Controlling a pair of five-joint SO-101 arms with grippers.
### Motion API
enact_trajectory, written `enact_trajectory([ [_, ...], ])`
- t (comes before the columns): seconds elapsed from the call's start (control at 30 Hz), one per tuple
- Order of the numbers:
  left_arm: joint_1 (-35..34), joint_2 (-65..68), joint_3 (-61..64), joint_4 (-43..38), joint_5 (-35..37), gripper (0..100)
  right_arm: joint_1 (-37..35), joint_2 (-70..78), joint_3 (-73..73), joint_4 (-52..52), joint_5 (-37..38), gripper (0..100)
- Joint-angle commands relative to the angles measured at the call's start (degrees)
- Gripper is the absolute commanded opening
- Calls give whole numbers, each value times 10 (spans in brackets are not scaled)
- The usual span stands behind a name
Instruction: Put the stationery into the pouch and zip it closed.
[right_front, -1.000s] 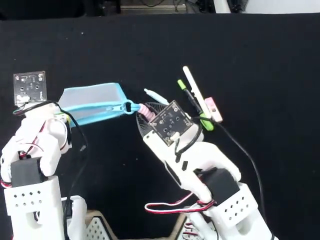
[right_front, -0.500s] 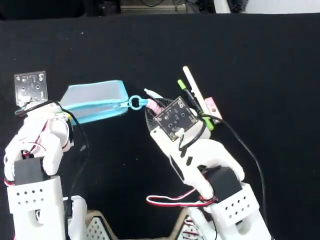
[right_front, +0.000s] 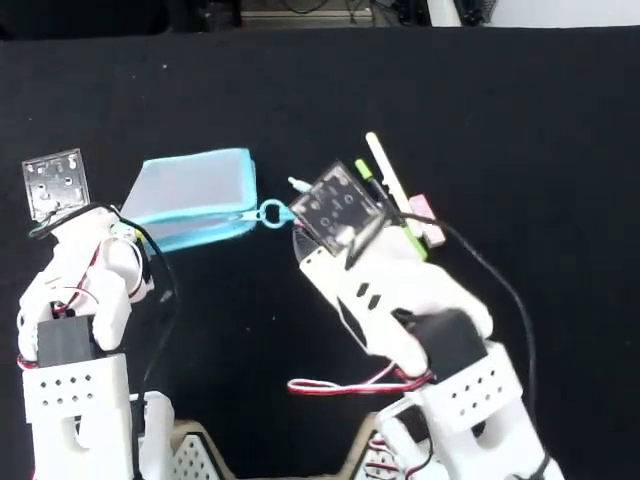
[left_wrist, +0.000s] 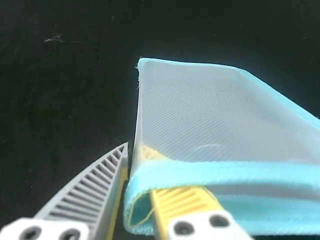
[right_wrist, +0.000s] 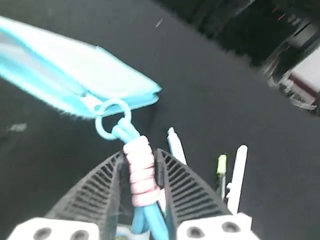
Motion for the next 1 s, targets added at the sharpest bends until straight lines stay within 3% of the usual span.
enact_trajectory([
  [0.0, -7, 1, 7, -8, 6, 30, -11, 44, -142, 128, -1, 149],
  [0.1, -7, 1, 7, -8, 8, 30, -21, 51, -204, 203, -1, 208],
  [0.27, -7, 1, 17, -8, 9, 30, -26, 61, -278, 269, -10, 163],
  [0.57, -11, 1, 22, -8, 9, 30, 129, 306, -333, 264, -5, 141],
  [0.83, -10, 1, 31, -8, 9, 30, 149, 451, -360, 281, 152, 140],
  [0.97, -12, 1, 32, -8, 9, 30, 149, 501, -332, 258, 172, 141],
])
